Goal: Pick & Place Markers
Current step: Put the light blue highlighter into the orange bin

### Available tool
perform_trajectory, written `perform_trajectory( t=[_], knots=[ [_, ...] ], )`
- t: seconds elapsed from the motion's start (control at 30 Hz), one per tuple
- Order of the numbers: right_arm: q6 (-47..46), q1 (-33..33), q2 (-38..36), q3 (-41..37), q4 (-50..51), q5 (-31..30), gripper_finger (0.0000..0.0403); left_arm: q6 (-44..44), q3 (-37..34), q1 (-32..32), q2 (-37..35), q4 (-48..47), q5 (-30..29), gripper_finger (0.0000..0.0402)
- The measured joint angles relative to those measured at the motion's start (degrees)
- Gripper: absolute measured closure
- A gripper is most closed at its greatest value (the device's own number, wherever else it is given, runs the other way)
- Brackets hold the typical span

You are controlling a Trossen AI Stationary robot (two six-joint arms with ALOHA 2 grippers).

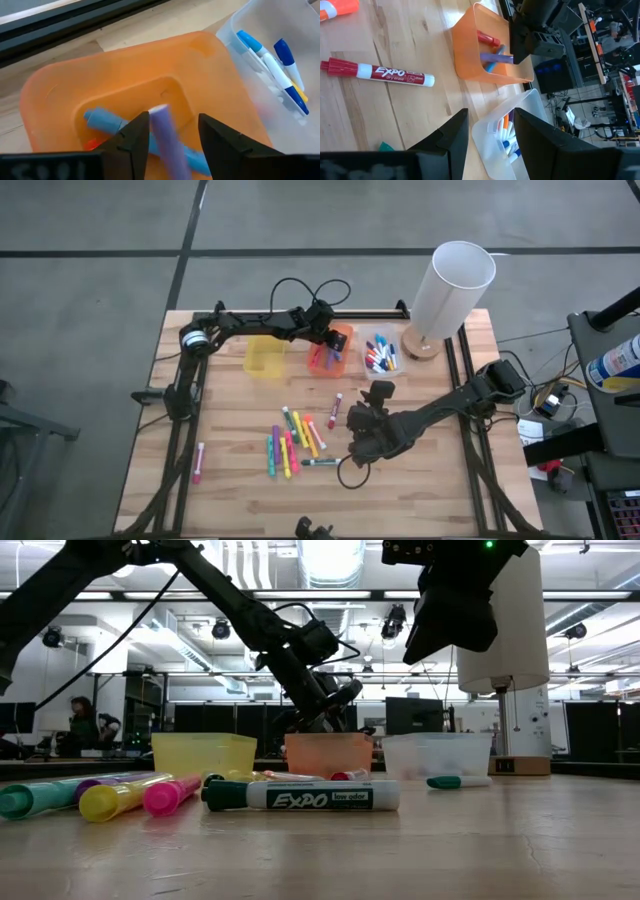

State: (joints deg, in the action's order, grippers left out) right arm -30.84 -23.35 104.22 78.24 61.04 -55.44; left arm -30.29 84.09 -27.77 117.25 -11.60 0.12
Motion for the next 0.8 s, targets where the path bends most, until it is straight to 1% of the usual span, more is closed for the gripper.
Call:
perform_trajectory(
  t=[0.23,0.4,0.53,0.63,0.8],
  knots=[
    [0.0,0.0,0.0,0.0,0.0,0.0,0.0252,-0.1,0.0,0.0,0.0,0.0,0.1,0.0239],
    [0.0,0.0,0.0,0.0,0.0,0.0,0.0252,0.1,1.1,0.0,-0.3,-1.9,3.0,0.0239],
    [0.0,0.0,0.0,0.0,0.0,0.0,0.0252,1.6,3.2,0.1,-1.6,-8.8,3.6,0.0239],
    [0.0,0.0,0.0,0.0,0.1,0.0,0.0252,4.3,4.5,0.1,-3.1,-16.6,3.1,0.0239],
    [0.0,0.0,0.0,0.0,0.4,0.0,0.0252,4.9,4.7,0.4,-6.4,-25.7,2.2,0.0239]
  ],
)
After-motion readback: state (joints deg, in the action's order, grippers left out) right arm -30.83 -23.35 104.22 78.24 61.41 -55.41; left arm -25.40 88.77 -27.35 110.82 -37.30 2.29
